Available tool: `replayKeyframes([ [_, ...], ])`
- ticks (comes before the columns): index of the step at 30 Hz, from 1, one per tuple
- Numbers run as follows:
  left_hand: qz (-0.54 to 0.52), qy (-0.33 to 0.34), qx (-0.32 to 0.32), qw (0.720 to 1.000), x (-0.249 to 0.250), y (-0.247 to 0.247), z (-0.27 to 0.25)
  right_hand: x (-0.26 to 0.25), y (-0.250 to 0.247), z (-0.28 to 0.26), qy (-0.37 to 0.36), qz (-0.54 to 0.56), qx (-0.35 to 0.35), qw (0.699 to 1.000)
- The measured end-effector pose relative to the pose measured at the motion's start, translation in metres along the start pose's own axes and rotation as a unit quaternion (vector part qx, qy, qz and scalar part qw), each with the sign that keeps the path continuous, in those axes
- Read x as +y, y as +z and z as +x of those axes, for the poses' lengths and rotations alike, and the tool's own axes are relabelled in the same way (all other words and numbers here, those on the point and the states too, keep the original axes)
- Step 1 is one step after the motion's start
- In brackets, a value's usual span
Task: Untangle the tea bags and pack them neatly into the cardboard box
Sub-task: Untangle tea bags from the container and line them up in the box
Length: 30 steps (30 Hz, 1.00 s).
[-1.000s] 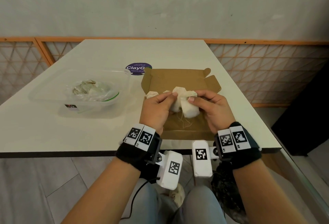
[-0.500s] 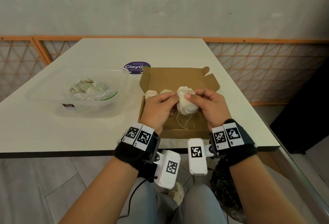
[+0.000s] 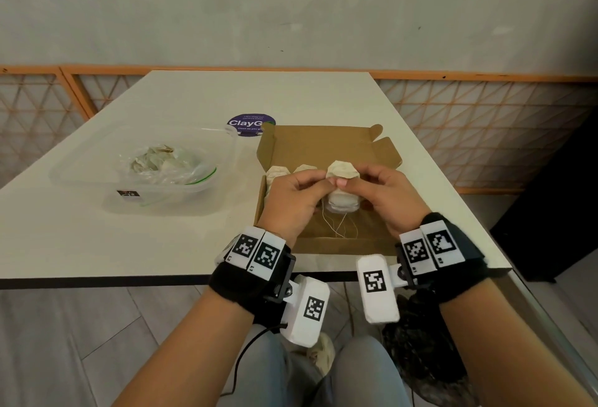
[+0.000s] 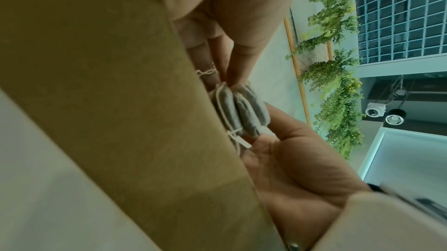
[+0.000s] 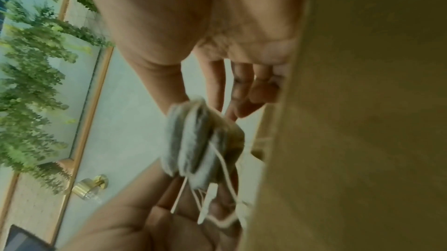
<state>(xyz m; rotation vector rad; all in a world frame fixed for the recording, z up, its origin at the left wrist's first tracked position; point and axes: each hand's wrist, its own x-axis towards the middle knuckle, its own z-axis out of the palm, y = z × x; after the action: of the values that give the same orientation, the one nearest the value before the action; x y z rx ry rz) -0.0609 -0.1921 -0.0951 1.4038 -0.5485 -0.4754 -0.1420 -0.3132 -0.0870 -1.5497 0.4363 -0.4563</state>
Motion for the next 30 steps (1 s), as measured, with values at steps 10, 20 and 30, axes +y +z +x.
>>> replayKeyframes([
  [10, -0.081, 0.064, 0.146, 0.984, 0.012, -0.042, -0.006, -0.034, -0.008, 0.007, 0.095, -0.127, -0.002, 0.987],
  [20, -0.071, -0.004, 0.164, 0.984, -0.029, -0.047, -0.013, -0.034, 0.034, 0.026, 0.252, -0.21, -0.102, 0.939],
  [30, -0.085, 0.003, 0.144, 0.986, -0.033, -0.05, -0.014, -0.03, 0.042, 0.027, 0.27, -0.237, -0.05, 0.932],
])
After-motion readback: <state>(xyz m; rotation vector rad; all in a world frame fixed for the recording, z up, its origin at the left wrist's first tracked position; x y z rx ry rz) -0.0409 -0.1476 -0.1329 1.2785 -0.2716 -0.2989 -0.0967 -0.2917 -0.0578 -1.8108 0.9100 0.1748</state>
